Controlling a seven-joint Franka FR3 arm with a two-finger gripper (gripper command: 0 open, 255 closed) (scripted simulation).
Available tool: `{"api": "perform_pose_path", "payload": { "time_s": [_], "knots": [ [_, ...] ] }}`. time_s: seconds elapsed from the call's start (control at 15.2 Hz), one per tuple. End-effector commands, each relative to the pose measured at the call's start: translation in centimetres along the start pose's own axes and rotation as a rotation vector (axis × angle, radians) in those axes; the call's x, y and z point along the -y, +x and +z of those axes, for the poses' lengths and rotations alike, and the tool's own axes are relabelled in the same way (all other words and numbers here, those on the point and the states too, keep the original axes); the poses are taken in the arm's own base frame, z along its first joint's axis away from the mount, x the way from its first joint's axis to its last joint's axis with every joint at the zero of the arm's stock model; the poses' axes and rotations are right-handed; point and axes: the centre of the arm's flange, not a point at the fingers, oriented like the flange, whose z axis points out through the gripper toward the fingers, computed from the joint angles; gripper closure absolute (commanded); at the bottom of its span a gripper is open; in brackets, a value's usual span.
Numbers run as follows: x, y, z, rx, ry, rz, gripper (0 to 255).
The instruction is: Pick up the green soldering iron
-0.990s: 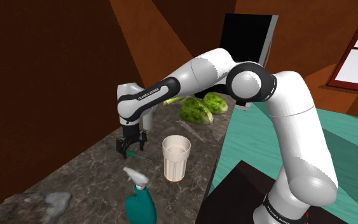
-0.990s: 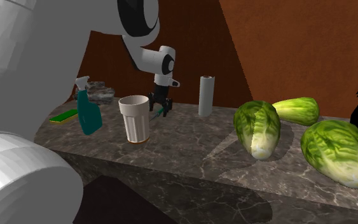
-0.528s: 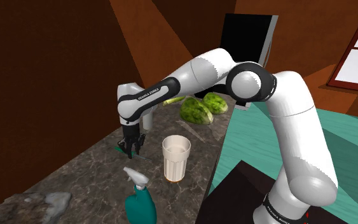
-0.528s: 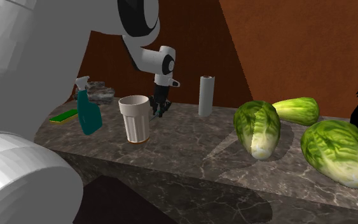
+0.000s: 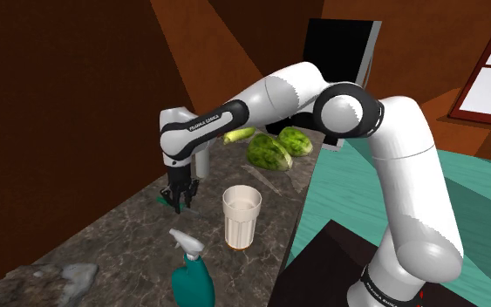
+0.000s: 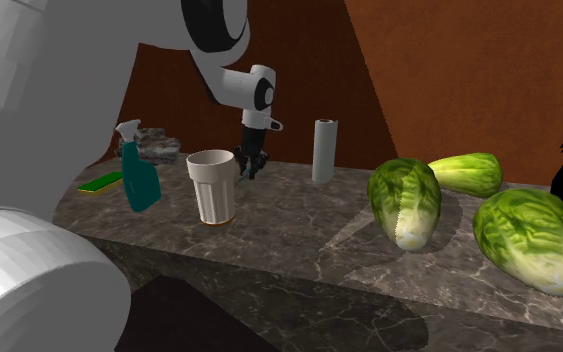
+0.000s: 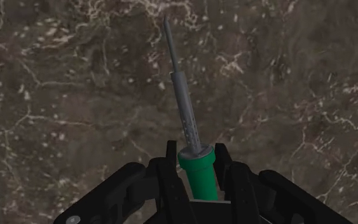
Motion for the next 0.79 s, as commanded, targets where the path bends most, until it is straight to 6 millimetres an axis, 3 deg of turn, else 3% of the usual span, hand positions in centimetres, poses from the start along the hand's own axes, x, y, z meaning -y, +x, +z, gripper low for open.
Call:
{"api": "perform_pose_path", "payload": {
  "time_s": [0.0,0.59,0.73],
  "knots": [
    [0.1,-0.2,-1.0,0.000,0.000,0.000,255],
    [0.6,-1.1,-5.6,0.000,0.000,0.000,255],
    [0.6,-1.1,-5.7,0.000,0.000,0.000,255]
  ]
}}
